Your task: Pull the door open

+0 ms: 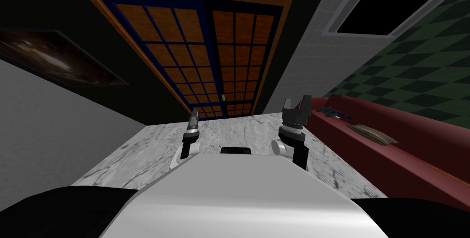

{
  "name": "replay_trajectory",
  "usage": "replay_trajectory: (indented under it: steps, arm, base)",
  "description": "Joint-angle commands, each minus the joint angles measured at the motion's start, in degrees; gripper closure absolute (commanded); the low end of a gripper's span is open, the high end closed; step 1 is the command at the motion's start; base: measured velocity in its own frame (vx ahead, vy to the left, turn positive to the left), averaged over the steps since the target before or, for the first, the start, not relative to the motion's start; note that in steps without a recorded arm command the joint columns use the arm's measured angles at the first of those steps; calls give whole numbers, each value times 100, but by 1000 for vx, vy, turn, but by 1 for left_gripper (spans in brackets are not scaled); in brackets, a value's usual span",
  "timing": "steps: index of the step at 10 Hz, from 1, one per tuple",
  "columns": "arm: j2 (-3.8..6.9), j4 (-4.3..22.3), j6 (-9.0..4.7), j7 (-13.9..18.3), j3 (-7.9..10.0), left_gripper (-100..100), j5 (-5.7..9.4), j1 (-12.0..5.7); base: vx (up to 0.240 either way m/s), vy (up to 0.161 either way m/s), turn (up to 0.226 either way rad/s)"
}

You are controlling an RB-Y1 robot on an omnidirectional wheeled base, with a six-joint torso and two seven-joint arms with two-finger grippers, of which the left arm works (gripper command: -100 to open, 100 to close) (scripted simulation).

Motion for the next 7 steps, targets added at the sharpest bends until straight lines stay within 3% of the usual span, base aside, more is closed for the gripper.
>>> replay_trajectory:
  steps: [1,7]
  arm:
    - [13,164,-40,-210,57,-100,-47,-22]
    - [64,812,-171,-947,293,-100,-216,-160]
  base:
    - [110,20,-35]
    - [98,11,-31]
